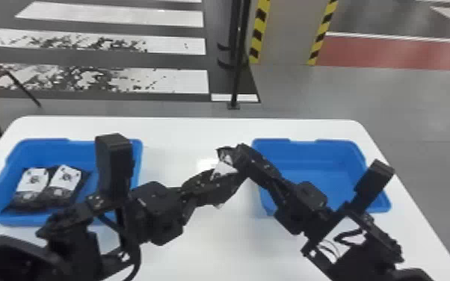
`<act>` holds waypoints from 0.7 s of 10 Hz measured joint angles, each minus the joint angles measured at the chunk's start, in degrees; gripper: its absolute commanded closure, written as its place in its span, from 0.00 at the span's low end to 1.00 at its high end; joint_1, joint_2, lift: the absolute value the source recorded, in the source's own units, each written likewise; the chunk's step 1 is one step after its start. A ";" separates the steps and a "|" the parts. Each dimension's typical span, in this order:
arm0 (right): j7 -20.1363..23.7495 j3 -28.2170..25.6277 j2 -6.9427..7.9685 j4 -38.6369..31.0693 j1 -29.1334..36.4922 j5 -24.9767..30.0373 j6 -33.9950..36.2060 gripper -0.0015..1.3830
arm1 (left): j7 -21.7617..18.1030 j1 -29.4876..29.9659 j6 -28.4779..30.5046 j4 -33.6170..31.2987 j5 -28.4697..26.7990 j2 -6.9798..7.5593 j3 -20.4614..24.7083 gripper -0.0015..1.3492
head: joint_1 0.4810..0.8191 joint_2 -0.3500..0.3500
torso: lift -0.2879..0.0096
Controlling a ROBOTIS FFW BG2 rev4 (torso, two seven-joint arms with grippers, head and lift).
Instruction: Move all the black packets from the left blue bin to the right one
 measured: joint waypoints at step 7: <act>-1.14 -5.16 -2.22 7.83 -6.78 1.79 -1.23 0.92 | 0.68 7.32 -7.36 -1.56 0.39 -2.42 9.19 0.12 | 0.63 0.37 | 0.50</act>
